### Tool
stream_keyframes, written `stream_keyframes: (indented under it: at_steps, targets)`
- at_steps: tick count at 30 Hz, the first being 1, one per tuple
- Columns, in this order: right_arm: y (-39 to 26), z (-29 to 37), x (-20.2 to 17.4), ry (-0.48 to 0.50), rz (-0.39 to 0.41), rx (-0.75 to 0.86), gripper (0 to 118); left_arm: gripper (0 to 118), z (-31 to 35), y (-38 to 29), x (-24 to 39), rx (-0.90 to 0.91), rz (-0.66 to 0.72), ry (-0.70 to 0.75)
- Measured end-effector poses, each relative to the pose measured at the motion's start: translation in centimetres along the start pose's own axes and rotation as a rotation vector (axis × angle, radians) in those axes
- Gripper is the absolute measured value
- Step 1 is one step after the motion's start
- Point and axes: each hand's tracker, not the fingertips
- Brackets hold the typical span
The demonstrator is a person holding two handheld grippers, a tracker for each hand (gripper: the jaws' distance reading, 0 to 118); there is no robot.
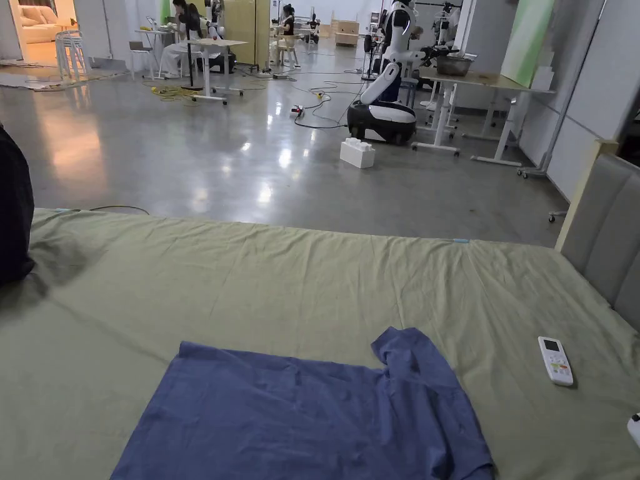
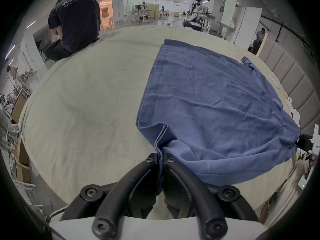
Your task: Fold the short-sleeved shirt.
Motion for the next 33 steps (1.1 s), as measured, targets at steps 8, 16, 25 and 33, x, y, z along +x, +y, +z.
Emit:
stream_keyframes:
  at_steps: [8,16,25,33]
  targets:
    - [5.3,4.4,-2.6,0.003,-0.032,0.345,86,62,5.1,3.7,1.6,0.335,-0.035,-0.003]
    - [9.8,8.1,-6.5,-0.022,-0.018,0.700,67,60,11.2,8.3,4.1,0.677,0.020,-0.058]
    - [12.5,8.7,-8.5,0.001,-0.060,0.871,4,3,13.8,10.2,7.9,0.855,-0.090,-0.049]
    - [13.6,5.5,-8.9,0.029,-0.031,0.818,0,0,8.4,12.5,8.2,0.688,-0.116,-0.105]
